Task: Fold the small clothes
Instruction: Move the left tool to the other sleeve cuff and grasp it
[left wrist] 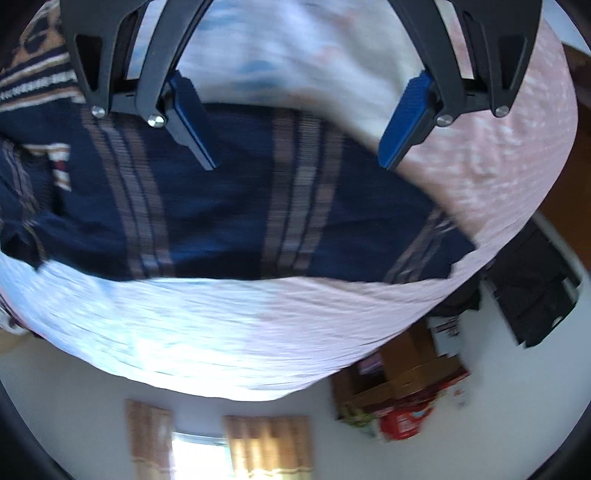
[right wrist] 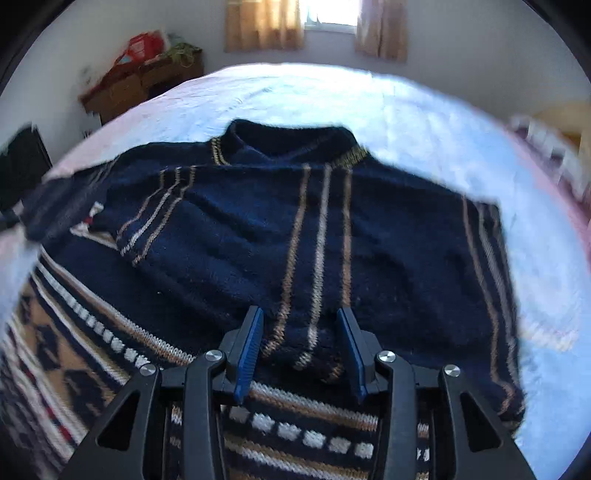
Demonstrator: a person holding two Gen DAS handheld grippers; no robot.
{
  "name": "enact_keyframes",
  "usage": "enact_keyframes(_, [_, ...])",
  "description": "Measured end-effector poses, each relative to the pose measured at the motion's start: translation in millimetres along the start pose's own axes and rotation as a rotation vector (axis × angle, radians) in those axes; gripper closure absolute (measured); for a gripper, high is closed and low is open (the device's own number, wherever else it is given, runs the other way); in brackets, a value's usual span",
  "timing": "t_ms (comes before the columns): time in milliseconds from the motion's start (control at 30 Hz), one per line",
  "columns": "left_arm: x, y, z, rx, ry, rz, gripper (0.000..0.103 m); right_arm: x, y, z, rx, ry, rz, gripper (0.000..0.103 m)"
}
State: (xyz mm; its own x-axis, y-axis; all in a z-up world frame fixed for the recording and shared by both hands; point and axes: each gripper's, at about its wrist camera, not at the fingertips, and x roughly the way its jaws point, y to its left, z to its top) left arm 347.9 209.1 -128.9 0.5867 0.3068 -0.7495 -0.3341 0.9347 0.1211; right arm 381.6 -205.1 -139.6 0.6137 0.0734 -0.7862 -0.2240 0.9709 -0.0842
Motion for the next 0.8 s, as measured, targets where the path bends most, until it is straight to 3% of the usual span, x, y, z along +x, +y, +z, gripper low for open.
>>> enact_keyframes(233, [28,69,5,-0.139,0.032,0.120,0.013,-20,20,8,-0.068,-0.100,-0.028,0.058])
enact_keyframes(367, [35,110,12,-0.242,0.021,0.184,0.013,-6,34,12,-0.097,-0.055,0.003,0.058])
enact_keyframes(567, [47,173,31,-0.393,-0.024,0.177,0.013,1,42,-1,-0.125,-0.061,0.000,0.056])
enact_keyframes(633, [53,180,38,-0.398,-0.030,0.175,0.013,2,36,-2,-0.098,-0.059,0.014,0.049])
enact_keyframes(800, [67,180,49,-0.409,-0.041,0.180,0.013,6,36,-2,-0.091,-0.055,0.014,0.046])
